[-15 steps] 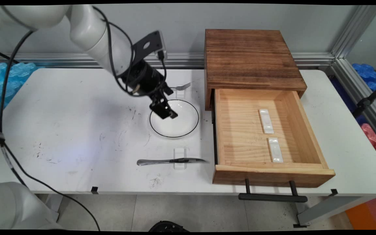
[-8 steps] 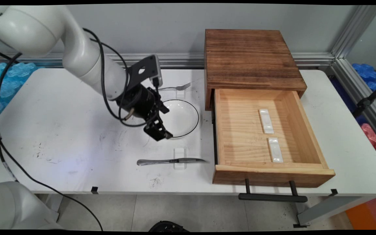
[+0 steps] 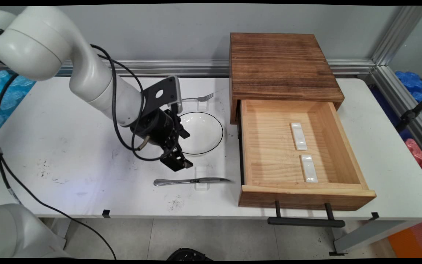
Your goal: Pick up the knife from the right of the white plate
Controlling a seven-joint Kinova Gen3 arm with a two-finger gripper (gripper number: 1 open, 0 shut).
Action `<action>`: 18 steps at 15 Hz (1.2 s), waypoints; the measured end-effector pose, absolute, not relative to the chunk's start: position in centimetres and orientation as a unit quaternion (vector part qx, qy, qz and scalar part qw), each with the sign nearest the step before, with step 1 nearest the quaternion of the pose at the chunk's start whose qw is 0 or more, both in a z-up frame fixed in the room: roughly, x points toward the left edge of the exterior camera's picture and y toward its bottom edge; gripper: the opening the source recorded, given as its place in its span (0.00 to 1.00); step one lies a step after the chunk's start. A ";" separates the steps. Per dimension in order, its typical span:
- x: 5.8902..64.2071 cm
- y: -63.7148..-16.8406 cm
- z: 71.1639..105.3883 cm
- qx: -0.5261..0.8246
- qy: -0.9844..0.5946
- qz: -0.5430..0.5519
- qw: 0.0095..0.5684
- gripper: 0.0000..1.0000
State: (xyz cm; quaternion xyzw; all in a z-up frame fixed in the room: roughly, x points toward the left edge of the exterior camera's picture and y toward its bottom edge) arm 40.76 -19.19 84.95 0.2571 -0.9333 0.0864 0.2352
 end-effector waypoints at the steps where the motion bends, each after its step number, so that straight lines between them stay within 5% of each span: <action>1: 40.6 -19.0 84.8 0.257 -0.934 0.085 0.234 1.00; 18: 40.6 -17.3 80.5 0.273 -0.935 0.070 0.214 1.00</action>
